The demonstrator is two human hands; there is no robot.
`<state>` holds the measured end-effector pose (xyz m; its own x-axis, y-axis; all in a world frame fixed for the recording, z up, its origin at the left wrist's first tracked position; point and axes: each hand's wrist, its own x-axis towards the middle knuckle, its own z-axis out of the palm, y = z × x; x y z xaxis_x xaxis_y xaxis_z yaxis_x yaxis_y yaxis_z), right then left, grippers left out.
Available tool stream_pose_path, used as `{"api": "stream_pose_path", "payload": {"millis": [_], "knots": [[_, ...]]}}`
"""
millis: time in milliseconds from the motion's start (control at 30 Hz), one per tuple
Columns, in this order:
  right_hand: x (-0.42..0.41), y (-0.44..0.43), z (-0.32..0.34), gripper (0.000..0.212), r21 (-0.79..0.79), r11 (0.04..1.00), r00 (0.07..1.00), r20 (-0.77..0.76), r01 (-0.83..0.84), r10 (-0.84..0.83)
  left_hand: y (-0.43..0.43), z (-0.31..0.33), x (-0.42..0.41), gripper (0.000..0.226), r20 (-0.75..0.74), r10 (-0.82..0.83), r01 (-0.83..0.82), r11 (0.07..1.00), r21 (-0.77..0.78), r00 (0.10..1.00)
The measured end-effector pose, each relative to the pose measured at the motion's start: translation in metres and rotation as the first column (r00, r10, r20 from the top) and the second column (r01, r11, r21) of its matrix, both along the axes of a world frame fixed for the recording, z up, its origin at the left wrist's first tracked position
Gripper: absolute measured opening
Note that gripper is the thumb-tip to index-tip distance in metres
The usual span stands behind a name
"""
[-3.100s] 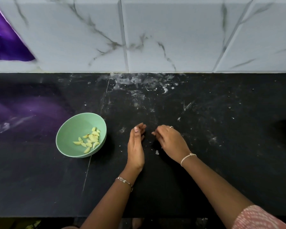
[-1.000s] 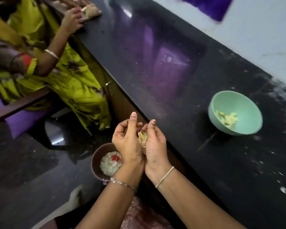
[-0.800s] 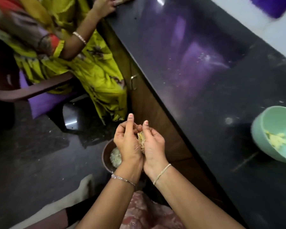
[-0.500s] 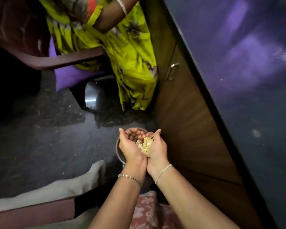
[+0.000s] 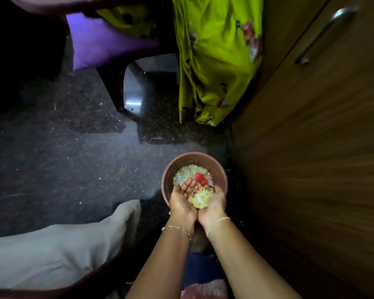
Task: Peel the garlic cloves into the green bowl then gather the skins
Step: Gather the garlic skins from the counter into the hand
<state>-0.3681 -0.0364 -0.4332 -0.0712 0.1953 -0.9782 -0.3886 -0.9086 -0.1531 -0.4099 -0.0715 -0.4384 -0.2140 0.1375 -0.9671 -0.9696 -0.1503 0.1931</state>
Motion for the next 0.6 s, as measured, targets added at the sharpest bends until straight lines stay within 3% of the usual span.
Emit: {"api": "stream_pose_path", "payload": {"millis": [133,400,600], "knots": [[-0.006,0.003,-0.031,0.041,0.008,1.000,1.000,0.019,-0.022,0.022,0.006,-0.035,-0.005,0.044,0.058,-0.016,0.021,0.997,-0.076,0.998],[0.007,0.016,-0.064,0.037,-0.010,0.977,0.966,0.151,-0.212,0.211,0.017,-0.038,-0.010,0.041,0.068,-0.244,0.251,0.962,-0.107,0.967],[0.012,0.013,-0.064,0.054,-0.008,0.933,0.924,0.131,-0.361,0.359,0.016,-0.041,-0.002,0.043,0.134,-0.430,0.441,0.896,-0.060,0.893]]}}
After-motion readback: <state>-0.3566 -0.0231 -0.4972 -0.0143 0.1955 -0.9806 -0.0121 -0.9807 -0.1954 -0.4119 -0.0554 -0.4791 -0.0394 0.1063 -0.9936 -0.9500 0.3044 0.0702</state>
